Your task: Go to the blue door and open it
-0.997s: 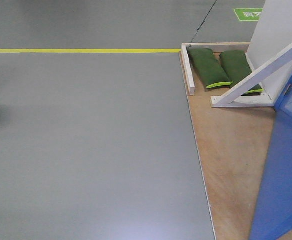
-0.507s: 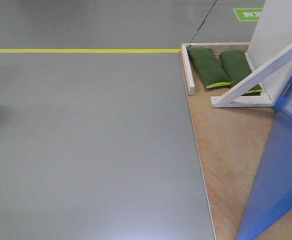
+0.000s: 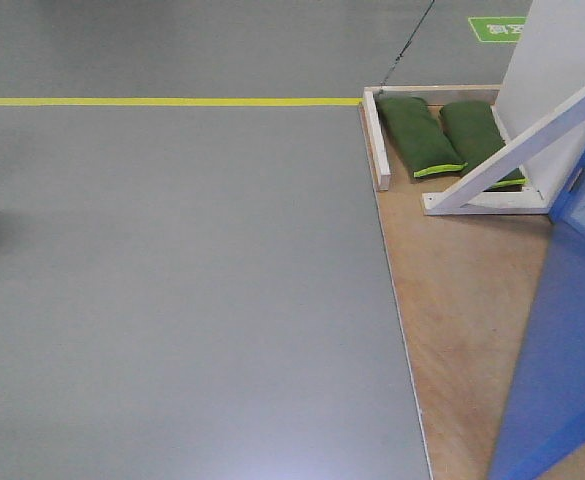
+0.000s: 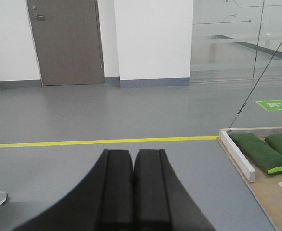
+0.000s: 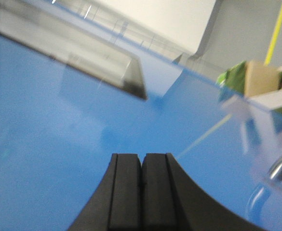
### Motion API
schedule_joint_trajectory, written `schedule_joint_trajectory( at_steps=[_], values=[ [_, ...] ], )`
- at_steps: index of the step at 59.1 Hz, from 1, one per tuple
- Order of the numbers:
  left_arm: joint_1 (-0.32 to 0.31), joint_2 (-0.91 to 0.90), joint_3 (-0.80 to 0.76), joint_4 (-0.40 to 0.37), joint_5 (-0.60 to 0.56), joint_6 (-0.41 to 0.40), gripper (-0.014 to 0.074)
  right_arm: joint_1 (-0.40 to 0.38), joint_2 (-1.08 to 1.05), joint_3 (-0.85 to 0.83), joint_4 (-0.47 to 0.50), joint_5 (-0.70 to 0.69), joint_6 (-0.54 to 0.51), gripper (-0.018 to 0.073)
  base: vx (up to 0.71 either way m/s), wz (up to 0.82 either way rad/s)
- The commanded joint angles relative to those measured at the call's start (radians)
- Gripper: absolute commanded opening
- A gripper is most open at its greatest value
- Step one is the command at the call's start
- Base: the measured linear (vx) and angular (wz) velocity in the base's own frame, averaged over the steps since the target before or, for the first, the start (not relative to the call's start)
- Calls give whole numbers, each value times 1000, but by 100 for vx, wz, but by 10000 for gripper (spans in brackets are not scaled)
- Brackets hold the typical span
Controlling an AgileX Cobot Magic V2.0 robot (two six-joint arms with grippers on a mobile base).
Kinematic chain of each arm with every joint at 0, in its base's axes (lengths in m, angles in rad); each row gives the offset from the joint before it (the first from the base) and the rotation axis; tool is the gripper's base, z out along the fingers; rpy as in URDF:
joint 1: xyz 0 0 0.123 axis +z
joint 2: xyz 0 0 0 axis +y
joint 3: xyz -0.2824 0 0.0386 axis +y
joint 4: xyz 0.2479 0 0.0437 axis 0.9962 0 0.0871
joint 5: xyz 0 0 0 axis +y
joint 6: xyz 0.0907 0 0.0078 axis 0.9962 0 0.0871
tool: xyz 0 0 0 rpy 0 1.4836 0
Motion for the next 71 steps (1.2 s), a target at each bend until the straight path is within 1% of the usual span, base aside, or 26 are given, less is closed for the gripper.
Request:
schedule_joint_trajectory(
  at_steps=[1, 4, 7, 11, 21, 35, 41, 42, 43, 53, 61, 66, 71],
  values=[
    [-4, -14, -27, -2, -84, -7, 73, 61, 24, -34, -47, -184, -17, -1, 0, 0],
    [-4, -14, -27, -2, -84, -7, 73, 111, 40, -34, -76, -259, -17, -1, 0, 0],
    [-4, -14, -27, -2, -84, -7, 73, 163, 47, -34, -91, -303, -17, -1, 0, 0],
    [-4, -14, -27, -2, -84, -7, 73, 232, 51, -34, -101, -328, -17, -1, 0, 0],
    [-4, -14, -27, -2, -84, -7, 73, 406, 53, -34, -101, -334, -17, -1, 0, -2],
    [-4, -14, -27, -2, -84, -7, 73, 593, 53, -34, -102, -322, -17, -1, -1, -4],
    [-4, -14, -27, -2, -84, -7, 73, 675, 53, -34, -119, -327, -17, -1, 0, 0],
    [-4, -14, -27, -2, -84, -7, 73, 707, 54, -34, -130, -331, -17, -1, 0, 1],
    [-4, -14, -27, -2, -84, -7, 73, 722, 56, -34, -134, -335, -17, -1, 0, 1],
    [-4, -14, -27, -2, -84, -7, 73, 797, 95, -34, -181, -420, -17, -1, 0, 1],
    [-4, -14, -27, -2, -84, -7, 73, 854, 174, -34, -254, -529, -17, -1, 0, 0],
    [-4, -14, -27, -2, -84, -7, 73, 877, 227, -34, -256, -629, -17, -1, 0, 0],
    [-4, -14, -27, -2, -84, -7, 73, 892, 271, -34, -255, -666, -16, -1, 0, 0]
  ],
)
